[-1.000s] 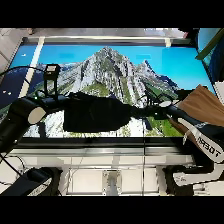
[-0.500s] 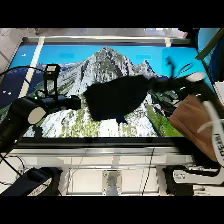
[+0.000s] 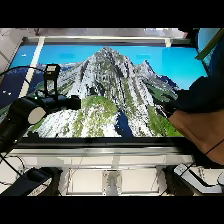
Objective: Fold the clothes and pants, and hang the long-sleeved shirts on hangers.
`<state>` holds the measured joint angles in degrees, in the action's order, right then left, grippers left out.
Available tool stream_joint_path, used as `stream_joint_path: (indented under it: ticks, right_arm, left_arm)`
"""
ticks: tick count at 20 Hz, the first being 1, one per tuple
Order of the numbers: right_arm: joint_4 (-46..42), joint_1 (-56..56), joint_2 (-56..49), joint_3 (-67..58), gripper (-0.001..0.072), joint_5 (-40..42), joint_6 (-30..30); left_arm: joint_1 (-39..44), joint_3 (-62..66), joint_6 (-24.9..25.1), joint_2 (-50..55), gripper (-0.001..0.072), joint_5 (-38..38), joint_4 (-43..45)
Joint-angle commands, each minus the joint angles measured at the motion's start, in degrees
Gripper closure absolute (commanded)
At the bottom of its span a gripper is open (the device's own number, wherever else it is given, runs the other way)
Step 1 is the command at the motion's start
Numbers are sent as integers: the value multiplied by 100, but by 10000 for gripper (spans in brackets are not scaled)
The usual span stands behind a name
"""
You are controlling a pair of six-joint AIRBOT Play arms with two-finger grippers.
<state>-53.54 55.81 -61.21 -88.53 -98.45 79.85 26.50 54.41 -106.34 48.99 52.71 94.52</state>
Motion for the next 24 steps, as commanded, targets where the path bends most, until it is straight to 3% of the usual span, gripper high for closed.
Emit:
stream_joint_path:
  ticks: [1, 4, 10, 11, 12, 13, 14, 17, 18, 19, 20, 22, 23, 24]
  right_arm:
    - [-1742, 946, 282, 365, 675, -682, 472]
    - [-3327, 1128, 330, 1303, 675, -645, 546]
    - [-3436, 1523, 323, 2382, 673, 813, 649]
    - [-3401, 1523, 323, 2321, 631, 837, 651]
    - [-3375, 1523, 323, 2186, 407, 826, 664]
    - [-3355, 1523, 323, 1943, 235, 739, 675]
    - [-3303, 1523, 323, 1615, 226, 675, 675]
    - [-2553, 1521, 326, 249, 227, 702, 715]
    - [-1838, 1521, 339, -98, 229, 800, 964]
    - [-684, 1504, 400, -323, 277, 901, 1115]
    - [498, 1379, 474, -400, 333, 968, 997]
    - [2124, 769, 638, -407, 339, 997, 444]
    - [2367, 282, 708, -407, 399, 931, 289]
    - [2339, -258, 763, -407, 641, 804, 125]
  left_arm:
    - [-7, 2, 2, -2, 274, -4, 4]
    - [-7, 2, 2, -2, 273, 0, 0]
    - [-7, 2, 0, -2, 273, -2, 0]
    - [-7, 2, 2, -2, 273, -2, 0]
    - [-7, 2, 2, -2, 273, -2, 0]
    - [-7, 2, 2, -2, 273, -2, 0]
    - [-7, 2, 0, -2, 273, -2, 0]
    - [-7, 2, 2, -2, 273, -2, 0]
    - [-7, 2, 2, -2, 273, -2, 0]
    - [-7, 2, 2, -2, 273, -2, 0]
    - [-7, 2, 2, -2, 273, 0, 0]
    - [-4, 2, 2, -2, 273, 2, 0]
    - [-4, 2, 2, -2, 273, 0, 0]
    - [-7, 2, 2, -2, 282, 0, 0]
